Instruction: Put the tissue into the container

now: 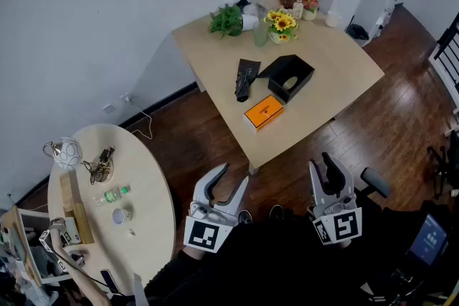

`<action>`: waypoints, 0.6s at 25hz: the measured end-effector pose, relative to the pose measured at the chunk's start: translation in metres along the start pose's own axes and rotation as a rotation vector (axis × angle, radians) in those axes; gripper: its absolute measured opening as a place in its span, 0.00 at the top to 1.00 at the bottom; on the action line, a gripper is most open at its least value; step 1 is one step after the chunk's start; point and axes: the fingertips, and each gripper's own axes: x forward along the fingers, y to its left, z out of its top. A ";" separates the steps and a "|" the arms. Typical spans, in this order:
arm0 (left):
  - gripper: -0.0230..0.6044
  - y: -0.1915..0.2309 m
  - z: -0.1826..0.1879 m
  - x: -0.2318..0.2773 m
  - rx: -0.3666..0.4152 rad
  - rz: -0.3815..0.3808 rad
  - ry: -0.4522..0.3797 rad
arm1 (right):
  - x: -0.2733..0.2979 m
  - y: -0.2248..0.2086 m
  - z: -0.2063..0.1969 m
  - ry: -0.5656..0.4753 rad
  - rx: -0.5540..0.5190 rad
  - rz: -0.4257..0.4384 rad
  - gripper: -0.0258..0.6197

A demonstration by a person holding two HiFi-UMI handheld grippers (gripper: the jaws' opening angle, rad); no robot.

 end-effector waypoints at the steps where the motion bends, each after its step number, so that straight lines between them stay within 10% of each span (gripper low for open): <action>1: 0.71 0.003 -0.001 -0.001 -0.002 0.000 0.000 | 0.002 0.003 0.000 0.001 -0.007 0.000 0.77; 15: 0.71 0.040 -0.023 -0.011 -0.001 0.012 0.045 | 0.024 0.028 -0.004 0.047 -0.070 0.002 0.77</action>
